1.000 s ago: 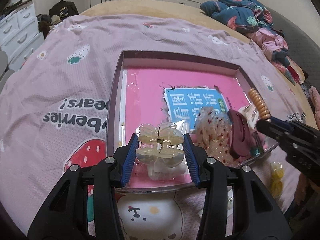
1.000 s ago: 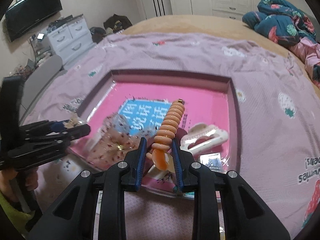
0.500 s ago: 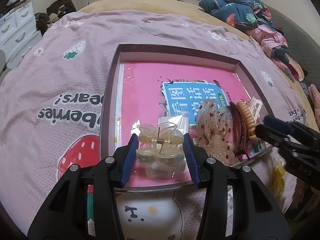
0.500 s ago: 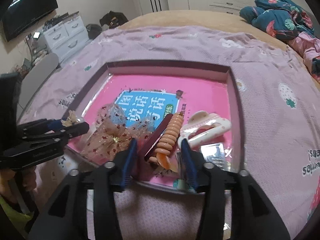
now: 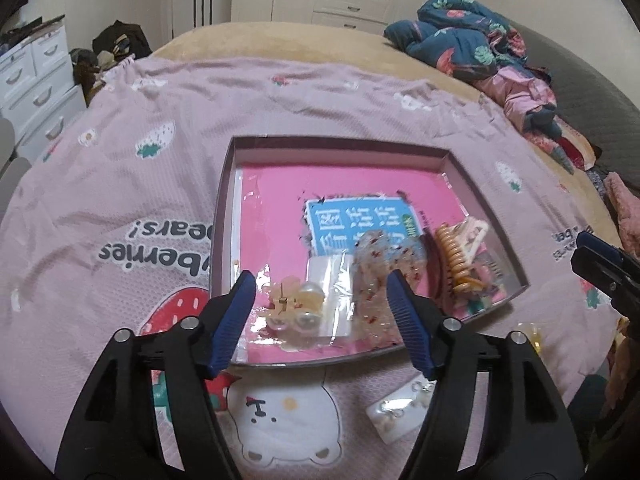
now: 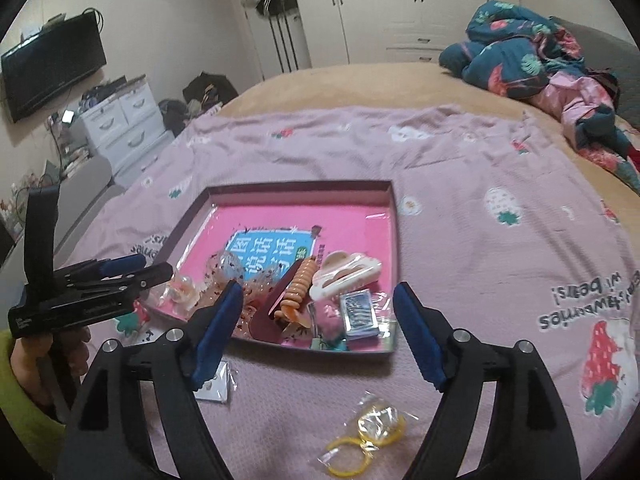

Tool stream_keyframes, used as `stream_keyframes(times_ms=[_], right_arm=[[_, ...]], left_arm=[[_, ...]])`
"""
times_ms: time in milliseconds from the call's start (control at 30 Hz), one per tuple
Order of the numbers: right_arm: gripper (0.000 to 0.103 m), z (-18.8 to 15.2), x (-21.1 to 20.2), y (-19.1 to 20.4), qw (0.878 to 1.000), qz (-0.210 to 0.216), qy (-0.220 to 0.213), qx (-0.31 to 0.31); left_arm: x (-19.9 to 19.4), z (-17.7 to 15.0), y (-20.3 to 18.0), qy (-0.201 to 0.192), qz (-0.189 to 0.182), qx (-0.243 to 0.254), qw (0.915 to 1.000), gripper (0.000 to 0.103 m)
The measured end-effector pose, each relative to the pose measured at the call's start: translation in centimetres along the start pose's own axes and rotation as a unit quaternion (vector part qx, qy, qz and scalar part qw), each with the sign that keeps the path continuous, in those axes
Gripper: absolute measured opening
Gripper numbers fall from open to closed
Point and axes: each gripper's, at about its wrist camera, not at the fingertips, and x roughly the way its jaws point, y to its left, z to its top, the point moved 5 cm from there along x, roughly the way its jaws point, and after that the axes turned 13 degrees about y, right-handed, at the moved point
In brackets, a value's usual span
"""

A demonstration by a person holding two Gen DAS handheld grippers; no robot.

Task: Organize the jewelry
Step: 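Withdraw both grippers toward the earring card and bagged yellow ties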

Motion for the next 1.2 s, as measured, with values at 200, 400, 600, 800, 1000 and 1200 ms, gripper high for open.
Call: stream_keyframes(times_ms=[200, 400, 600, 800, 1000, 1200], right_arm=[[0.082, -1.0, -2.5, -0.3, 1.000, -0.005, -0.021, 0.004], [0.083, -2.1, -3.9, -0.3, 1.000, -0.008, -0.026, 0.002], [0.083, -3.3, -4.2, -0.4, 1.000, -0.012, -0.016, 0.003], [0.083, -5.2, -3.4, -0.9, 1.000, -0.014, 0.006, 0.012], [0.083, -6.8, -2.0, -1.8, 0.999, -0.013, 0.033, 0.029], [0.083, -8.1, -0.7, -2.3, 0.997, -0.011, 0.058, 0.040]], left_arm=[[-3.1, -0.2, -1.1, -0.031, 0.001, 0.009, 0.9995, 0.068], [-5.4, -0.6, -2.3, -0.057, 0.007, 0.026, 0.9980, 0.078], [-6.3, -1.4, -3.1, -0.063, 0.011, 0.042, 0.9971, 0.081], [-6.5, -2.5, -3.6, -0.057, 0.014, 0.051, 0.9970, 0.081], [-5.4, -3.9, -4.2, -0.037, 0.017, 0.065, 0.9971, 0.082], [-3.5, -5.8, -4.5, -0.009, 0.016, 0.080, 0.9966, 0.082]])
